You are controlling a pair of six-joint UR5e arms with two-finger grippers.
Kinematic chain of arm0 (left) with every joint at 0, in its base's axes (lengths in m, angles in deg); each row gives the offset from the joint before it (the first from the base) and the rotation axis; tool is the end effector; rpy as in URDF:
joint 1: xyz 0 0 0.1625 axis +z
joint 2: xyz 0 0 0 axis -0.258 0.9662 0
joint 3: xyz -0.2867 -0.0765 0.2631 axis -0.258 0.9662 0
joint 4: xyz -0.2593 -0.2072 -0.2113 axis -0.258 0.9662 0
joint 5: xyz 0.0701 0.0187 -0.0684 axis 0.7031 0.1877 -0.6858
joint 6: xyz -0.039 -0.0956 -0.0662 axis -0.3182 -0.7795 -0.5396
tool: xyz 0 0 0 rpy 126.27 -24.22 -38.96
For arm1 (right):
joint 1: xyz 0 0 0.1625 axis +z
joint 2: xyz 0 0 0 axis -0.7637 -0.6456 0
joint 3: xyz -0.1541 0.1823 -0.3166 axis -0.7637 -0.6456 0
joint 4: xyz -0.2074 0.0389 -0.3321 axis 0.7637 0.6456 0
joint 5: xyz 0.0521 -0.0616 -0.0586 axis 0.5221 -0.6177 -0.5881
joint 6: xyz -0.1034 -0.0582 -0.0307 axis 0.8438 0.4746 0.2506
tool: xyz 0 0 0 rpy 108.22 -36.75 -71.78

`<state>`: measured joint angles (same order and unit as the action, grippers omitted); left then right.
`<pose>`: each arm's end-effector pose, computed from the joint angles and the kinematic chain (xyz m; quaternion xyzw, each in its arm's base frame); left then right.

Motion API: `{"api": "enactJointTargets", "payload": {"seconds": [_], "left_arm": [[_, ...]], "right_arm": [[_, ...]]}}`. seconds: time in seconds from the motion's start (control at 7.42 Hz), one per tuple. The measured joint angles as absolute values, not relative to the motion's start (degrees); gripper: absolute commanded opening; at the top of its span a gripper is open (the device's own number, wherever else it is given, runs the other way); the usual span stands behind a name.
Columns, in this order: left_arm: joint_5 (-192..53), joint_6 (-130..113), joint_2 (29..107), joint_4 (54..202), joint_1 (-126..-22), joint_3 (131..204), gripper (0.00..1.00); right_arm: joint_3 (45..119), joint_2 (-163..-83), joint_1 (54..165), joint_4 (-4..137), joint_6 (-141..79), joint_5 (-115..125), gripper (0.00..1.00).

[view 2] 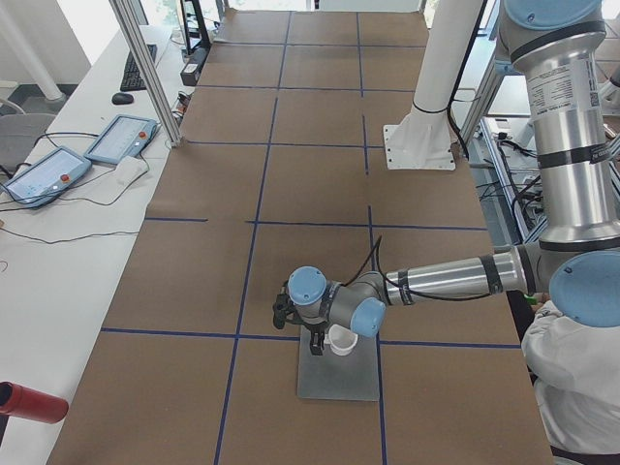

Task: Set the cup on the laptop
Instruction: 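Lower the white cup onto the silver laptop with the left gripper, then open the left gripper and raise it off the cup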

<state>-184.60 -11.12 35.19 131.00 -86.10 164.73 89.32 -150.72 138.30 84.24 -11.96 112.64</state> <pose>0.0826 -0.3778 0.7006 -0.0145 0.4095 0.0605 0.9102 0.0426 -0.4148 0.6358 -0.0106 -0.3477 -0.0273 0.9371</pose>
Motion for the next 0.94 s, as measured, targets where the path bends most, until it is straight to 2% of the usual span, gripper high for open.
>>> {"api": "enactJointTargets", "payload": {"seconds": [0.54, 0.94], "left_arm": [[-182.25, 8.05, 35.32, 109.87, -100.80, 174.49, 1.00], [-179.62, 10.50, 35.02, 106.03, -103.91, 175.66, 1.00]], "right_arm": [[89.32, -150.73, 138.30, 84.24, -11.97, 112.62, 1.00], [89.32, -150.72, 138.30, 84.24, -11.97, 112.63, 1.00]]}}
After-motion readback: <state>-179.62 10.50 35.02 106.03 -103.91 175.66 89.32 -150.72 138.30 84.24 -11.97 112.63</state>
